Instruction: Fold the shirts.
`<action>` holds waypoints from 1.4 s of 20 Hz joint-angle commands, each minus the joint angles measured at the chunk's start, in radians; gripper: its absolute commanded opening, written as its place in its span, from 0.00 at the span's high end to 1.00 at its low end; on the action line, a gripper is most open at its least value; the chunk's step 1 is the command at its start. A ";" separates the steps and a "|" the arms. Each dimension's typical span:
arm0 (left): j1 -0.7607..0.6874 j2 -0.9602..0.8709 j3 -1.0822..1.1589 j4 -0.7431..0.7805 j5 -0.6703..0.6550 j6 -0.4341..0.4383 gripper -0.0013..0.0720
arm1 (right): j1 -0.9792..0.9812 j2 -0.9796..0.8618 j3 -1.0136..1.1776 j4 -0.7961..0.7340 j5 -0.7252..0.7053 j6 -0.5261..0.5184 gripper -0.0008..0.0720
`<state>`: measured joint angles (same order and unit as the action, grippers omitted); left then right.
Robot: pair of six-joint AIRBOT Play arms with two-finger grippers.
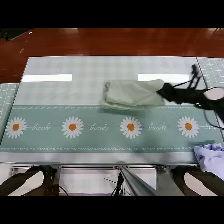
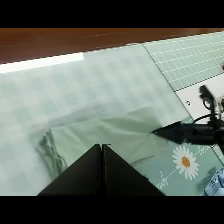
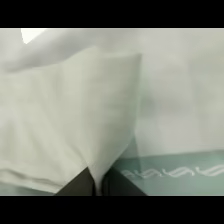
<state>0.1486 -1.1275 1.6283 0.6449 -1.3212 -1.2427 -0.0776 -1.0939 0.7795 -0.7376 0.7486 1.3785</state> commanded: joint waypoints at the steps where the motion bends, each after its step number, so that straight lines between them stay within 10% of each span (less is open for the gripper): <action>1: -0.002 -0.056 0.000 0.030 0.000 0.000 0.95 | -0.136 0.192 0.174 -0.190 0.249 0.108 0.95; 5: -0.035 -0.187 0.000 0.030 0.003 0.001 0.95 | -0.355 0.304 0.317 -0.516 0.507 0.281 0.95; 15: -0.198 -0.537 0.000 0.029 0.004 0.072 0.95 | -0.764 0.396 0.372 -1.180 1.099 0.233 0.95; 28: -0.211 -0.601 0.001 0.029 0.057 0.162 0.95 | -1.065 0.436 0.371 -1.310 1.108 0.216 0.95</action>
<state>-0.0643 -1.7260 1.6283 0.6735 -1.2819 -1.0885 -1.0698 -0.6693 1.1503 -2.0281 1.8511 1.6039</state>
